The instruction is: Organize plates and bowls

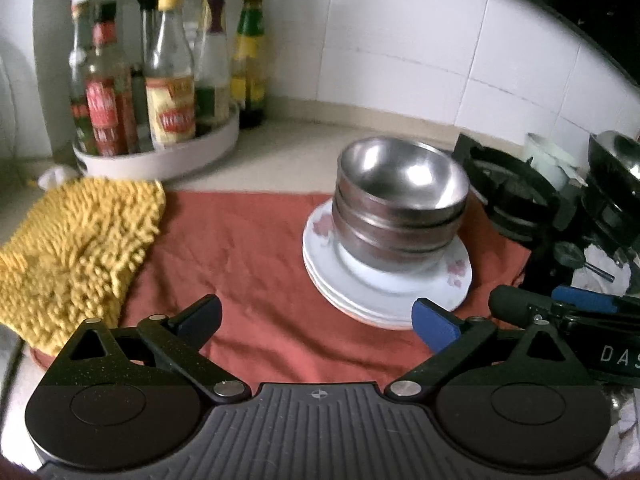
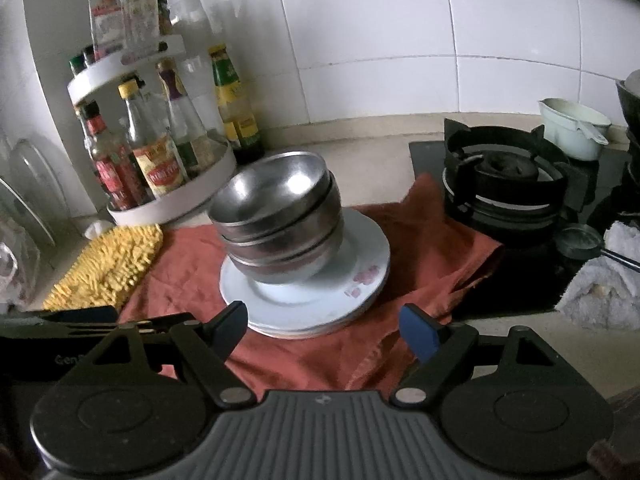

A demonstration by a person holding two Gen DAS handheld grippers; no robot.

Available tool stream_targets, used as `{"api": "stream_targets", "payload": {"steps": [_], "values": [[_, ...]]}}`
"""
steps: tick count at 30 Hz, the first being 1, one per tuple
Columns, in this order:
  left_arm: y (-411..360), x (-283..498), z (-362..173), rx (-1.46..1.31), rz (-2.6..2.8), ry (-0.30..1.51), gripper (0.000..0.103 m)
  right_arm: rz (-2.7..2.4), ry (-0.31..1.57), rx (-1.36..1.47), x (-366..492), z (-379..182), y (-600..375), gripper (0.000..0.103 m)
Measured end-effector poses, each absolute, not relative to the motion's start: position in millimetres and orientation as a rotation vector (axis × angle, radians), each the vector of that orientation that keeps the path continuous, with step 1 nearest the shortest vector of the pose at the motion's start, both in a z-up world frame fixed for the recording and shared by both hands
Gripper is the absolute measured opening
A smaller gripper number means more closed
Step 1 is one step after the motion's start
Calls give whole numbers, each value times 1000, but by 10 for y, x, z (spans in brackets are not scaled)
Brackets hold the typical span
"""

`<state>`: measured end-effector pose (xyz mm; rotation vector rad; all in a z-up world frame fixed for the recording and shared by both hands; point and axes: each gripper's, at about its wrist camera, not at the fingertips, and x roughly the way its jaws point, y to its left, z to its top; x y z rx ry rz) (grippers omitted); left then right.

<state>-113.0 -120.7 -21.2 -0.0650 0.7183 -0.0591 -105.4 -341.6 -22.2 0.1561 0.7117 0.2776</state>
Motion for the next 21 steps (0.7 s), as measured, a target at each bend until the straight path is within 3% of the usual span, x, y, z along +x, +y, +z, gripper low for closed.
{"api": "stream_targets", "payload": {"steps": [21], "values": [[-1177, -1175, -106, -21, -18, 670, 102, 324, 668, 150, -1070, -104, -3322, 79]]}}
